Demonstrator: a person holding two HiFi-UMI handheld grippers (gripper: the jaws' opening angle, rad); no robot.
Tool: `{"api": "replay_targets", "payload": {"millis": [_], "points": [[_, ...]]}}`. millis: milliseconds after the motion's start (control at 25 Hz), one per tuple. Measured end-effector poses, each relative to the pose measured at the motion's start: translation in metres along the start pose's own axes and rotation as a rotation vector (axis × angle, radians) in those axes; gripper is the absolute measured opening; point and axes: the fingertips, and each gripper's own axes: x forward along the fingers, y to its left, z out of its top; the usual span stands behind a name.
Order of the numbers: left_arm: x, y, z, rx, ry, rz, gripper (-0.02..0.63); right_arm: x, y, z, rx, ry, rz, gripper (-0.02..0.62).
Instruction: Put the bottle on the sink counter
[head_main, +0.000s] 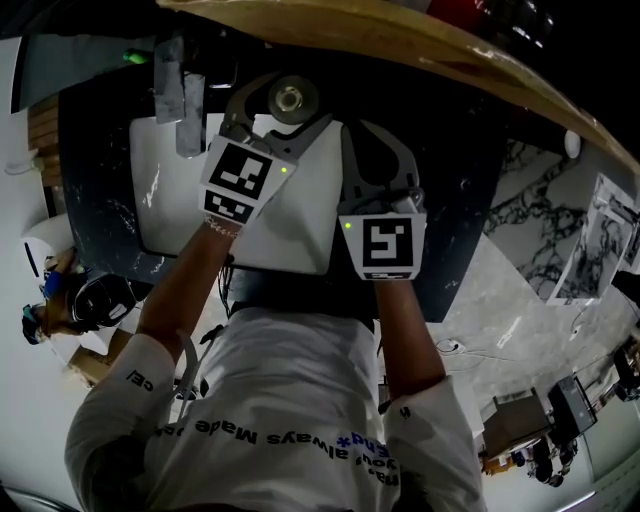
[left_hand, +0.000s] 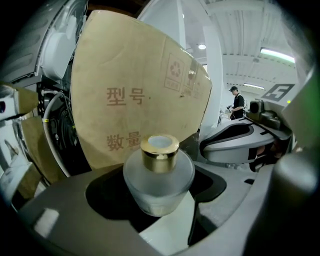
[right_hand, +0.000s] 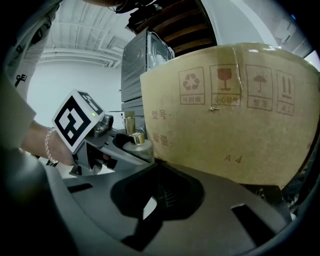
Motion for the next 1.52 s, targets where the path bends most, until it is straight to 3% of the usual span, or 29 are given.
{"api": "replay_targets", "payload": {"millis": [1280,1520], "points": [[0.025,0.009,-0.009,0.019,-0.004,0.011,0.328,-0.007,-0.009,-0.012,0.019,0.028,-0.017,0.018],[0.024,0.009,-0.005,0.061,-0.018,0.042,0.329,-0.019,-0.010,-0.006,0.016,0.027,-0.029,0.018]]}}
